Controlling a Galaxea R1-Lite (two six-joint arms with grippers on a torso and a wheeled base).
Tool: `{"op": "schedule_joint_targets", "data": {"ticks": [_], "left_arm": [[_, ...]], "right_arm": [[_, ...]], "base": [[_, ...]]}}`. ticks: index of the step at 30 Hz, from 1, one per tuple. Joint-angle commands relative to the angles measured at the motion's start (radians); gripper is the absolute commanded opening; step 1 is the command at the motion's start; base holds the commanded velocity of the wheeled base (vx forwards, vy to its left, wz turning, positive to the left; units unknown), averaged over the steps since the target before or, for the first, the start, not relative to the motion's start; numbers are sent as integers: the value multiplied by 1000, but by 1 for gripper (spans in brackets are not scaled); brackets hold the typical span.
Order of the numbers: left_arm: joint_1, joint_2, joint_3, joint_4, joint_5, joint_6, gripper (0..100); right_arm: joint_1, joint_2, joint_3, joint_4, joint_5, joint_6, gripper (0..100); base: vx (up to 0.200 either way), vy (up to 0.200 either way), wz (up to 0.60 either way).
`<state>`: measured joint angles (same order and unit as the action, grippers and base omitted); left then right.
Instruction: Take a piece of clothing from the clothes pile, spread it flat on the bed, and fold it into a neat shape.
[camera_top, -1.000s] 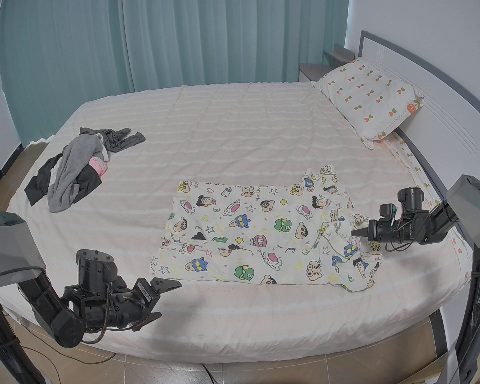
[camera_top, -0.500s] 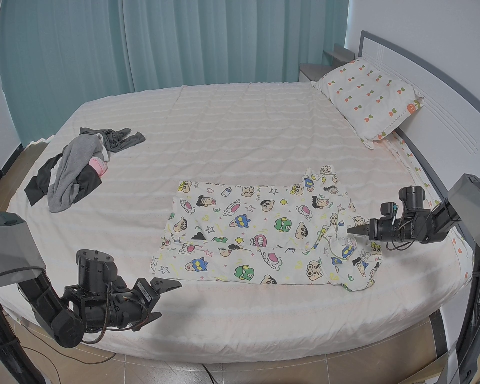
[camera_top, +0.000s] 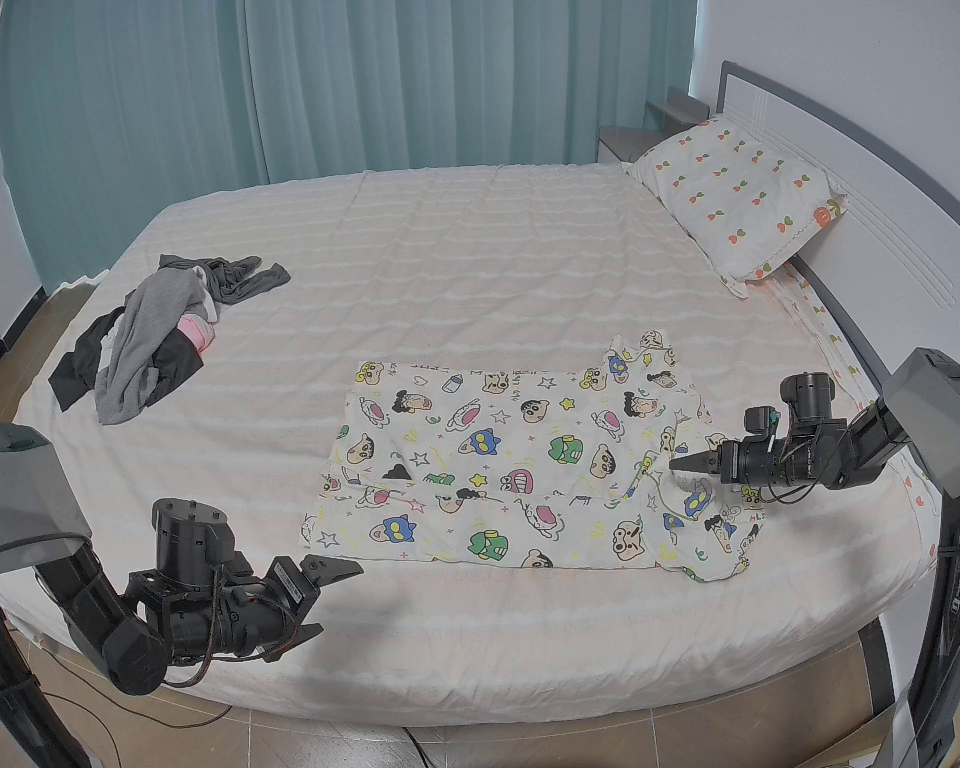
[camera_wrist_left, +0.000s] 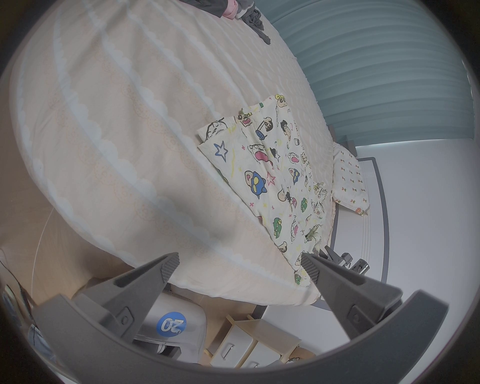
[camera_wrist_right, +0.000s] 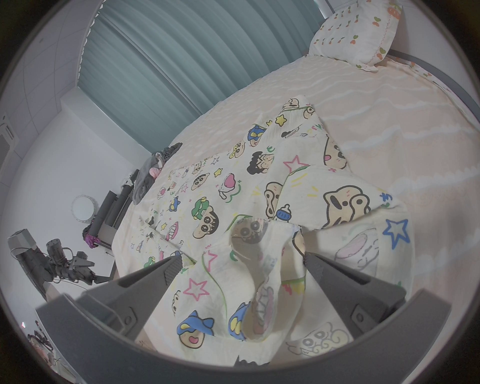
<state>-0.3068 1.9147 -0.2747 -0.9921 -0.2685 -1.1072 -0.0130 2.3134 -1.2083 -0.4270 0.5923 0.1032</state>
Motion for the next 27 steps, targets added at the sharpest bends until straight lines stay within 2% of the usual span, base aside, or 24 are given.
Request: {"op": "schedule_joint_targets", "data": {"ticks": [1, 27], "left_arm": [[0, 0, 0, 0, 0, 0, 100], [0, -2, 2, 0, 0, 0, 100]], "right_arm": [[7, 0, 1, 1, -23, -2, 0], [4, 12, -14, 14, -140, -8, 0]], "base": [[0, 0, 0], [0, 0, 0]]}}
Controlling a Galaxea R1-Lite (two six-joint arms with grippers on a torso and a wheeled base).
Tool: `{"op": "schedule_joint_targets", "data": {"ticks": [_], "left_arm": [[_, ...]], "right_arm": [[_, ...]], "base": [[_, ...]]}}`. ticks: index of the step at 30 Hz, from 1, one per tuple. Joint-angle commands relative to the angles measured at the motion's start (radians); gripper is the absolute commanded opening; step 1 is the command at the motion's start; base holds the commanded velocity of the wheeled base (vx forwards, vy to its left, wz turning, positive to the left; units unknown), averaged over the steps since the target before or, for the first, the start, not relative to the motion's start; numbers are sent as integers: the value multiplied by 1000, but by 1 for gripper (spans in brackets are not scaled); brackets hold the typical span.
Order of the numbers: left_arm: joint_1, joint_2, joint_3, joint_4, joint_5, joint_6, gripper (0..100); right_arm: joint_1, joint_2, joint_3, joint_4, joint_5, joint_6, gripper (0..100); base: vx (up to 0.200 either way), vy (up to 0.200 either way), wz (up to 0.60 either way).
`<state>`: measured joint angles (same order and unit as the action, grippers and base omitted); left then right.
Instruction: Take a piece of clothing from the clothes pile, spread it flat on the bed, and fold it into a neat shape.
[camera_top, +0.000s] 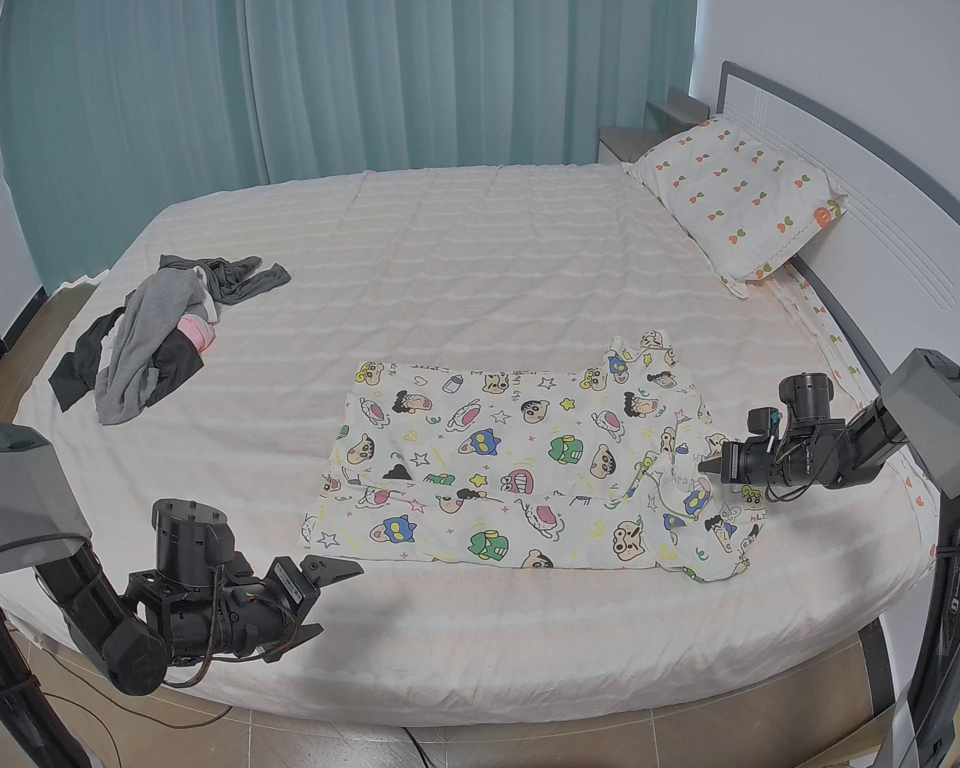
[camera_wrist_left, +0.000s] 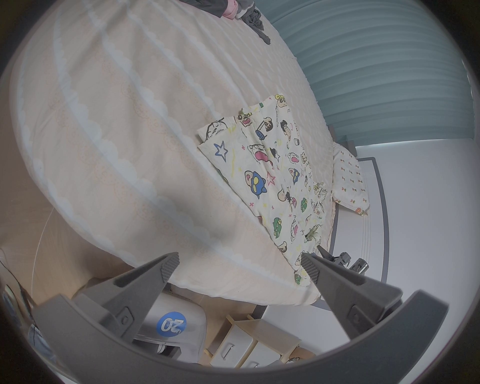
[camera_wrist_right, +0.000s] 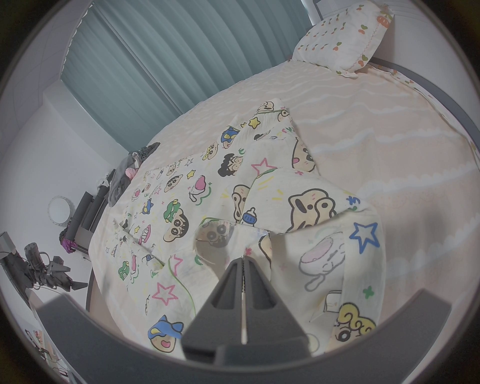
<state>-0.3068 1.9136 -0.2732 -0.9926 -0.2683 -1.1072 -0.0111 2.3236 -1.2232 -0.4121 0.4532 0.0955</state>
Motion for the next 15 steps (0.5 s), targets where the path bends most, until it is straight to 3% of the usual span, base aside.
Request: {"op": "schedule_joint_targets", "data": {"ticks": [1, 15], "left_arm": [[0, -2, 0, 0, 0, 0, 100], [0, -4, 0, 0, 0, 0, 100]], "right_arm": [[5, 2, 1, 3, -2, -2, 0], [26, 0, -15, 42, -68, -20, 0]], "base": [[0, 0, 0], [0, 0, 0]]}}
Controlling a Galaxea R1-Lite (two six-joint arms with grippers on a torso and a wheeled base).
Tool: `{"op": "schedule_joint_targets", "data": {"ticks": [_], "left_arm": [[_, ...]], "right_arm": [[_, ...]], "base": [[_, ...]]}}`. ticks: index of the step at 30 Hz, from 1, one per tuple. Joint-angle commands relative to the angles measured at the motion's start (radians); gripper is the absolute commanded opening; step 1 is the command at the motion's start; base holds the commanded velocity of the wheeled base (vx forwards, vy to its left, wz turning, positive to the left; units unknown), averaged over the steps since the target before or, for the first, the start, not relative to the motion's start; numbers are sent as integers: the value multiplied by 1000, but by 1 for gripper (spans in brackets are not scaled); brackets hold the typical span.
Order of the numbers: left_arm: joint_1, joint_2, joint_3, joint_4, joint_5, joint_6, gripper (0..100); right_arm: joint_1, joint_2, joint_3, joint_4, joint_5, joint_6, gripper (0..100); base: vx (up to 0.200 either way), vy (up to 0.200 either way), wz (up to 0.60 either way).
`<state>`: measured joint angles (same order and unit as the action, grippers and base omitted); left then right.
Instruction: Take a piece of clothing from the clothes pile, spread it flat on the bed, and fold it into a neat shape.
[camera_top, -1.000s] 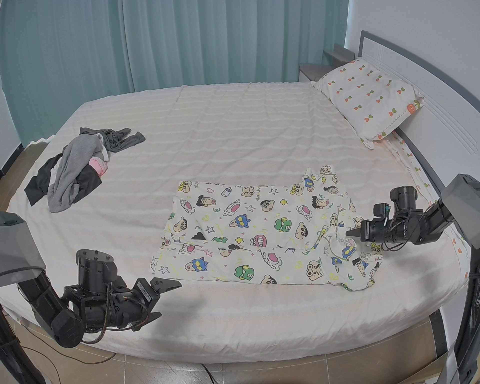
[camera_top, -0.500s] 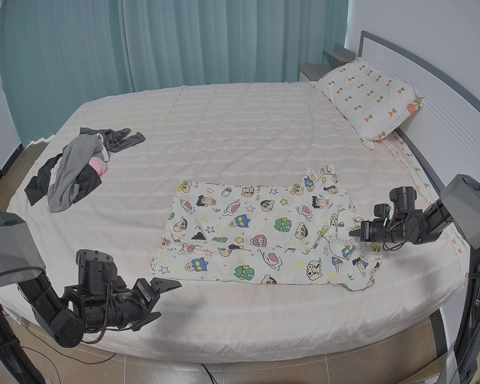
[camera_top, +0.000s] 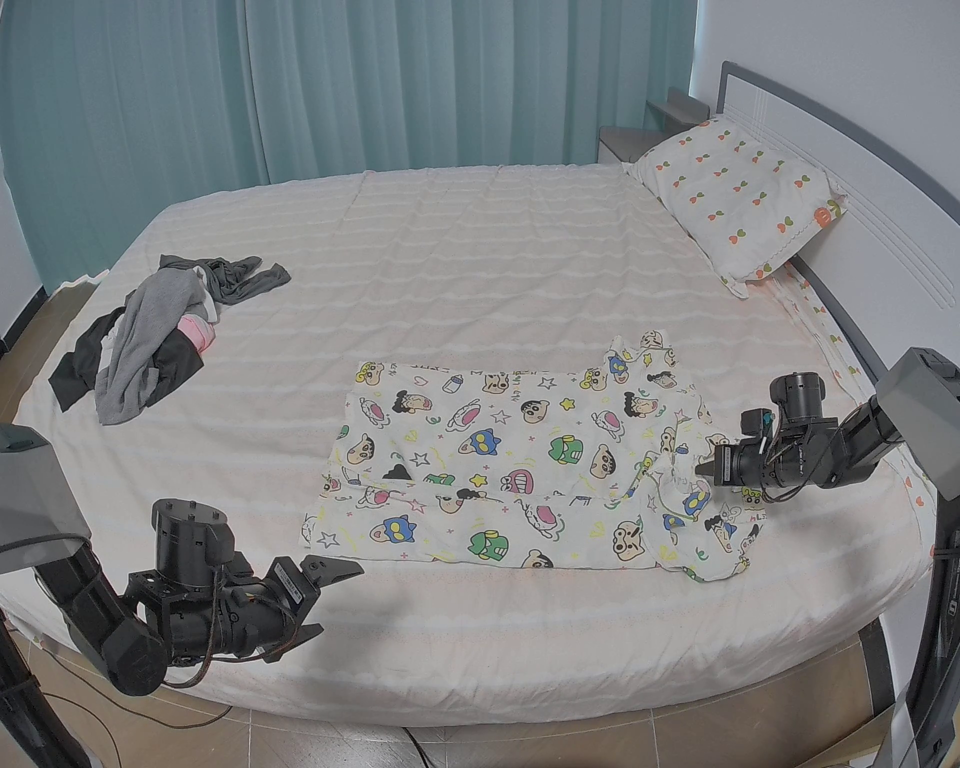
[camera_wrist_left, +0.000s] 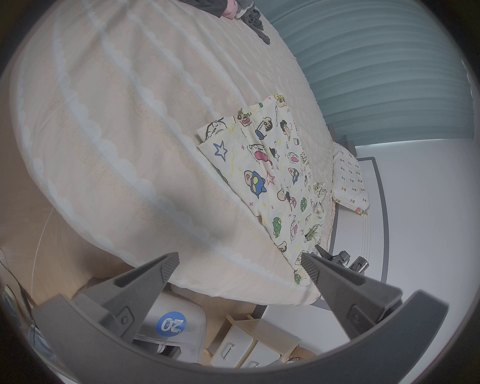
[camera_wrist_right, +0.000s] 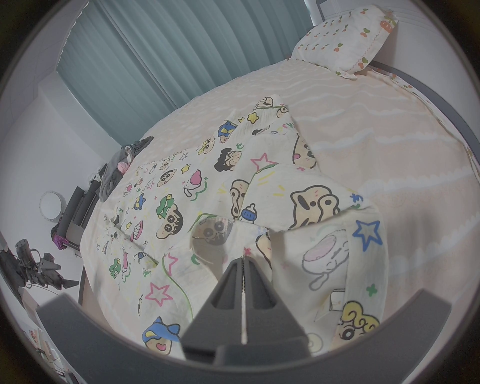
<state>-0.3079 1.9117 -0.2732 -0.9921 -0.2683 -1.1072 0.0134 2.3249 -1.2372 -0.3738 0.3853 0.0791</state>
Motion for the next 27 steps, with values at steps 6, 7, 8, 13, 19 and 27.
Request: {"op": "schedule_joint_targets", "data": {"ticks": [6, 7, 8, 13, 19, 27], "left_arm": [[1, -2, 0, 0, 0, 0, 100], [1, -2, -1, 0, 0, 0, 100], [1, -2, -1, 0, 0, 0, 100], [0, -2, 0, 0, 0, 0, 100], [1, -2, -1, 0, 0, 1, 100], [1, -2, 0, 0, 1, 1, 100]], "right_arm": [[2, 1, -7, 29, -11, -25, 0], [2, 1, -7, 27, -16, -30, 0], [3, 2, -7, 27, -17, -38, 0], [5, 2, -5, 29, -23, -41, 0], [5, -1, -1, 30, -48, -47, 0], [5, -2, 7, 30, -56, -88, 100]], "base": [[0, 0, 0], [0, 0, 0], [0, 0, 0], [0, 0, 0], [0, 0, 0], [0, 0, 0]]}}
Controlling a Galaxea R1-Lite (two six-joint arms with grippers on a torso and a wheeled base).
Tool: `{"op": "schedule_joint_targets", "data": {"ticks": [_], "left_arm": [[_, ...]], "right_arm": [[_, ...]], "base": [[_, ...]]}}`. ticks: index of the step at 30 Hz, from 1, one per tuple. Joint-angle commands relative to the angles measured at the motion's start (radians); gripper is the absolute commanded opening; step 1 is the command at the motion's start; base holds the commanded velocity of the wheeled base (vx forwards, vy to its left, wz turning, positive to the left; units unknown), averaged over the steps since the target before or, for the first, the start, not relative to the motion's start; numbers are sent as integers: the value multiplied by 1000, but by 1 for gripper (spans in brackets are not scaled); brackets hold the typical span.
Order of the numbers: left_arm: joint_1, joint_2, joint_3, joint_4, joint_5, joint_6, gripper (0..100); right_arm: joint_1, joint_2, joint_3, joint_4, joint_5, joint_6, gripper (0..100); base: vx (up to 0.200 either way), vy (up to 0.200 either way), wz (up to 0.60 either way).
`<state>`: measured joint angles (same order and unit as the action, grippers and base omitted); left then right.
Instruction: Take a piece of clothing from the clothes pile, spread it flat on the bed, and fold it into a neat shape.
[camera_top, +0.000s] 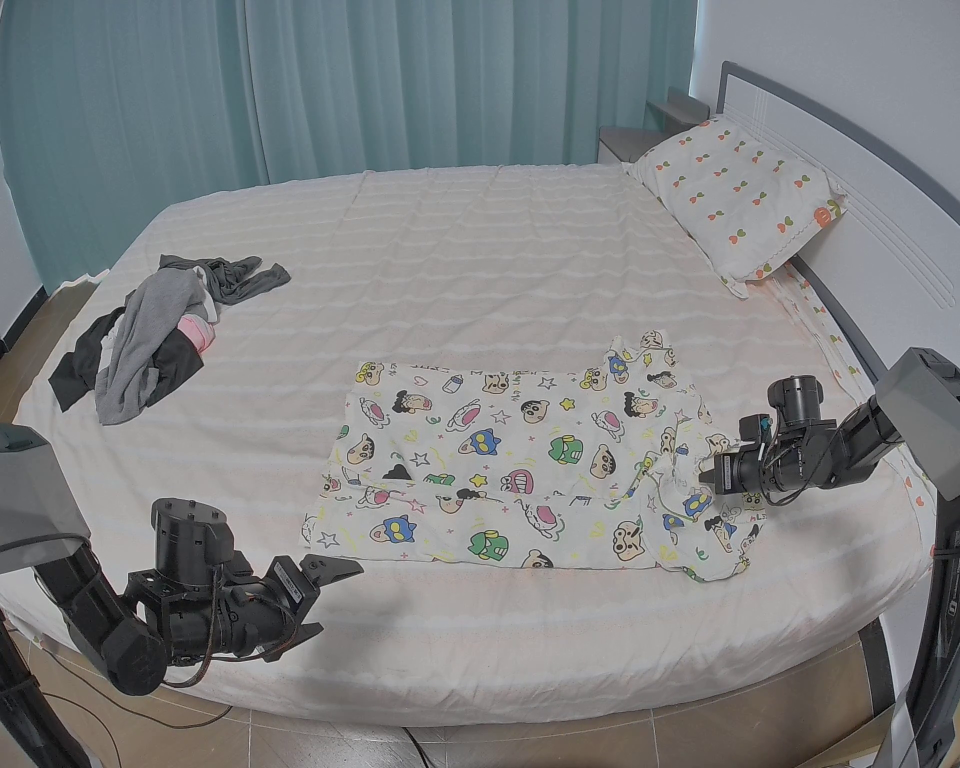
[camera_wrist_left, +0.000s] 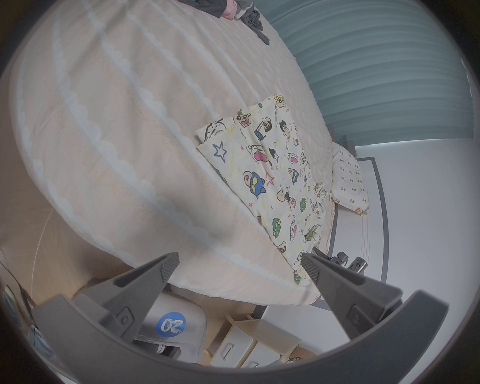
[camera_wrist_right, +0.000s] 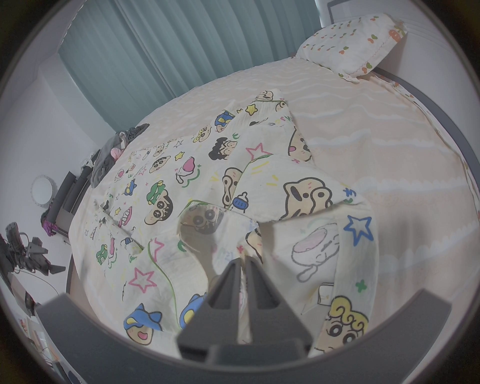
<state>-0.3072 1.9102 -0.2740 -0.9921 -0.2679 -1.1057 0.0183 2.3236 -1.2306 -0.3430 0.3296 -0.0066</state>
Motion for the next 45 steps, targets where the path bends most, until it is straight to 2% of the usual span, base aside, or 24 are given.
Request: {"op": "schedule_joint_targets", "data": {"ticks": [1, 12, 13, 19, 23, 33, 45], "left_arm": [[0, 0, -1, 0, 1, 0, 100], [0, 0, -1, 0, -1, 0, 100], [0, 0, -1, 0, -1, 0, 100], [0, -2, -1, 0, 1, 1, 100], [0, -2, -1, 0, 1, 0, 100], [0, 0, -1, 0, 1, 0, 100], [0, -5, -1, 0, 1, 0, 100]], "right_arm": [[0, -1, 0, -1, 0, -3, 100], [14, -1, 3, -2, 0, -1, 100], [15, -3, 8, -1, 0, -1, 0], [15, -7, 14, -1, -1, -1, 0], [14, -10, 22, -2, -35, -3, 0], [14, -53, 53, -4, -35, 0, 0], [14, -175, 169, -10, -27, 7, 0]], "base": [[0, 0, 0], [0, 0, 0], [0, 0, 0], [0, 0, 0], [0, 0, 0], [0, 0, 0], [0, 0, 0]]}}
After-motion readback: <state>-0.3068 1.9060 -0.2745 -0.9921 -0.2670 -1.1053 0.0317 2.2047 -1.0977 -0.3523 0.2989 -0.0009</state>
